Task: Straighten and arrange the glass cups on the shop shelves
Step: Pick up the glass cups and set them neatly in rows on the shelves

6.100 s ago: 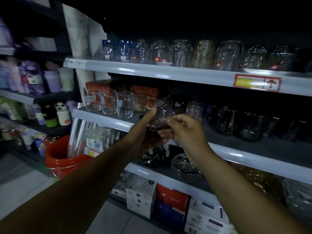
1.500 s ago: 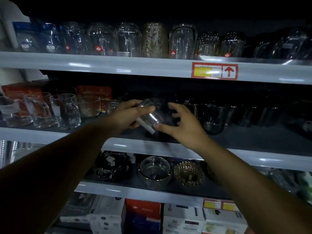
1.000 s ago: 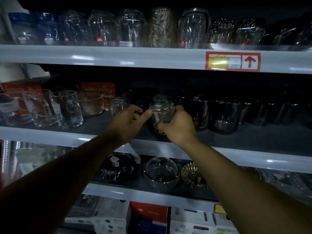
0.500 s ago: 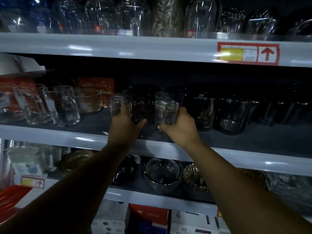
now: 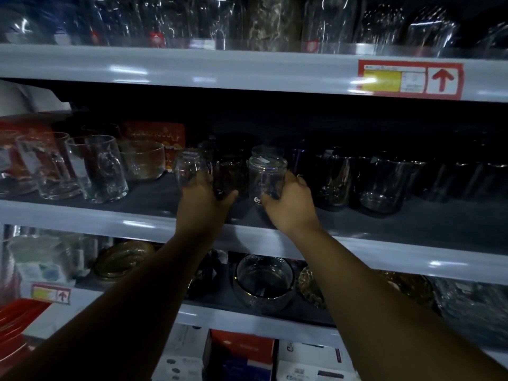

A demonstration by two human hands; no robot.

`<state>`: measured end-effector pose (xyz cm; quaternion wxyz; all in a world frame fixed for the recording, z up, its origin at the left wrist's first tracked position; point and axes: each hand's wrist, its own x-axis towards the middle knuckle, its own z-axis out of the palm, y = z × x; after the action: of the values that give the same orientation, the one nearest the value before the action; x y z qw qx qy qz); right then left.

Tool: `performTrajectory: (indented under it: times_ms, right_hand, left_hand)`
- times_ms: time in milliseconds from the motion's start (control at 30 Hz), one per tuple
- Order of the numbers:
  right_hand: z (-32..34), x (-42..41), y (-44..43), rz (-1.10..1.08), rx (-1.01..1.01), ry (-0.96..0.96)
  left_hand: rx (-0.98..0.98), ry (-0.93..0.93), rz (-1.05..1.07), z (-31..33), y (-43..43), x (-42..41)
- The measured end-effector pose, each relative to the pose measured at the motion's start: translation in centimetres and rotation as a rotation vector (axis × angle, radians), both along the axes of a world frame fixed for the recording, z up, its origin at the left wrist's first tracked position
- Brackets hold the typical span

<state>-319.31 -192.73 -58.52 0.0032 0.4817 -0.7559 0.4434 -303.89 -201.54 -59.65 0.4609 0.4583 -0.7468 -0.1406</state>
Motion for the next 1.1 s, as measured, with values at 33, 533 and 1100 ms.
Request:
performTrajectory:
  times_ms: [33, 533, 1100]
  right_hand:
    - [0.0, 0.0, -0.1, -0.008, 0.013, 0.004]
    - [2.0, -1.1, 3.9, 0.067, 0.056, 0.131]
    - [7.7, -6.9, 9.1, -0.016, 0.248, 0.414]
  left_hand:
    - [0.004, -0.007, 0.001, -0.1, -0.1, 0.0]
    - [-0.246, -0.096, -0.230, 1.5, 2.4, 0.5]
    - [-0.029, -0.160, -0.524, 3.1, 10.4, -9.1]
